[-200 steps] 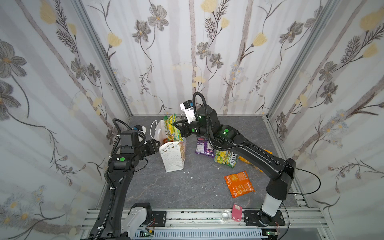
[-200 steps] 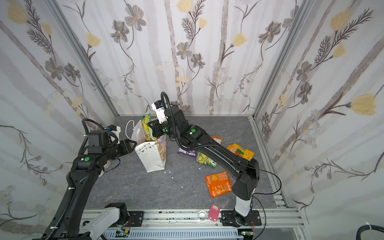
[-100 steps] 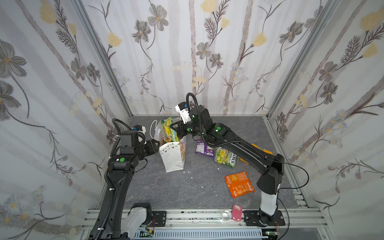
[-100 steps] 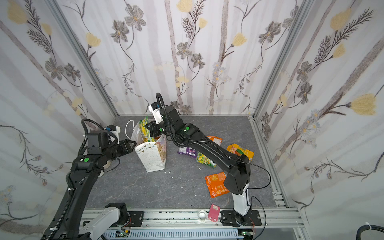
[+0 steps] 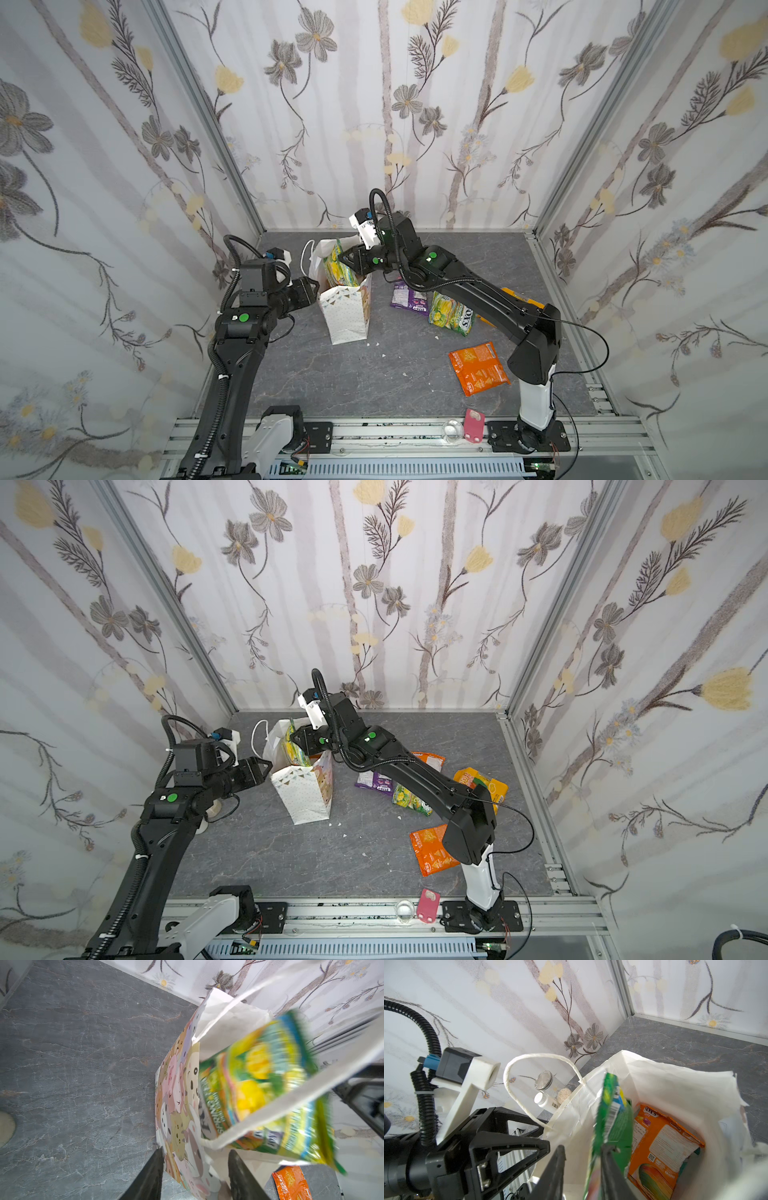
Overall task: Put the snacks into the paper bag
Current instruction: 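Lower the green packet into the bag and open the right gripper, then withdraw the right gripper from the bag toward the orange chip bag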
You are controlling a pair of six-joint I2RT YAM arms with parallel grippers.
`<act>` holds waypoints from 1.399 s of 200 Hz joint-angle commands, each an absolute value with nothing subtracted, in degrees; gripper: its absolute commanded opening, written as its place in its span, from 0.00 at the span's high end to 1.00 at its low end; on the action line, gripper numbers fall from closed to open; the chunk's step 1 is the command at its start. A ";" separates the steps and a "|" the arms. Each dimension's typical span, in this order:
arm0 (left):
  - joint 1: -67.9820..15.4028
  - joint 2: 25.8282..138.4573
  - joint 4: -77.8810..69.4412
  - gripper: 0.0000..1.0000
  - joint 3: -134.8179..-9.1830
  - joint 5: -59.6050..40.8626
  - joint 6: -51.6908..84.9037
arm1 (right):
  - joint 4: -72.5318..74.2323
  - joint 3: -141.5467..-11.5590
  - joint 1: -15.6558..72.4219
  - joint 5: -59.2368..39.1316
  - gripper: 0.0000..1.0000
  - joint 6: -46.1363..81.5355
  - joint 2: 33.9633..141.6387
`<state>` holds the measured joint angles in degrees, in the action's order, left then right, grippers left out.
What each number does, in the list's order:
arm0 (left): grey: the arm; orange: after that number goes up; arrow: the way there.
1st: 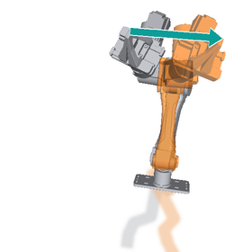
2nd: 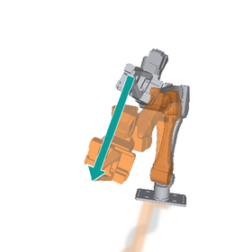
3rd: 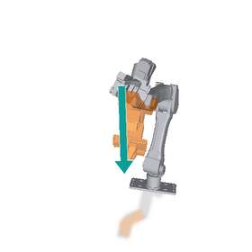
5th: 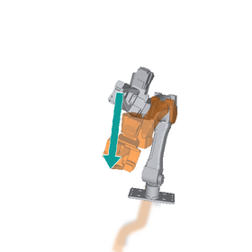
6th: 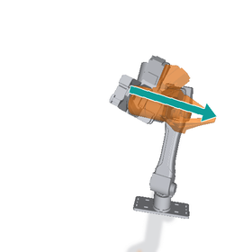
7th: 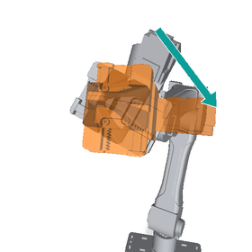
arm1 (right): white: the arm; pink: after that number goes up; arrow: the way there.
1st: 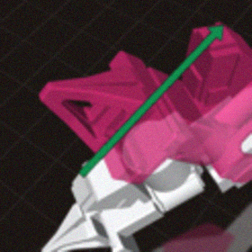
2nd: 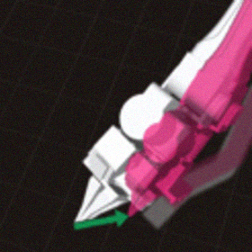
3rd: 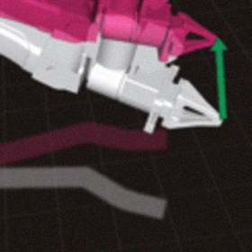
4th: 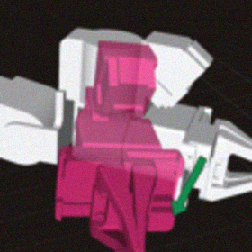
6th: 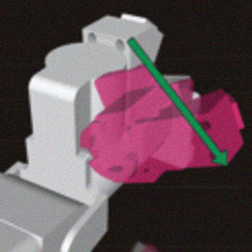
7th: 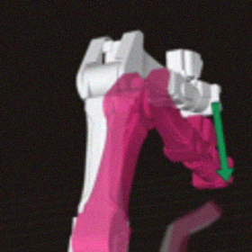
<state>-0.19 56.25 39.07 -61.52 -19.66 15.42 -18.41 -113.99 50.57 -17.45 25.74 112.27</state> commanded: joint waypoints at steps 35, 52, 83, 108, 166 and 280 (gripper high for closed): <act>-0.18 56.86 38.46 0.50 -62.55 -19.48 15.03 | -18.71 -115.05 50.78 -16.96 0.62 25.62 109.58; -0.18 56.87 38.20 0.50 -62.40 -19.61 15.20 | -19.90 -115.05 51.22 -15.27 0.60 24.69 107.84; -0.17 56.95 37.97 0.51 -62.22 -19.93 15.38 | -24.29 -114.51 52.54 -9.15 0.56 21.36 103.12; -0.18 57.04 37.78 0.50 -62.93 -20.71 15.65 | -26.02 -107.73 53.00 -4.30 0.51 20.47 96.32; -0.23 56.24 39.28 0.49 -63.82 -21.02 13.73 | -31.28 -86.29 52.93 7.89 0.36 27.16 77.12; -0.18 56.43 40.30 0.49 -65.92 -23.23 14.07 | -64.24 -68.00 55.02 14.26 0.14 50.05 72.72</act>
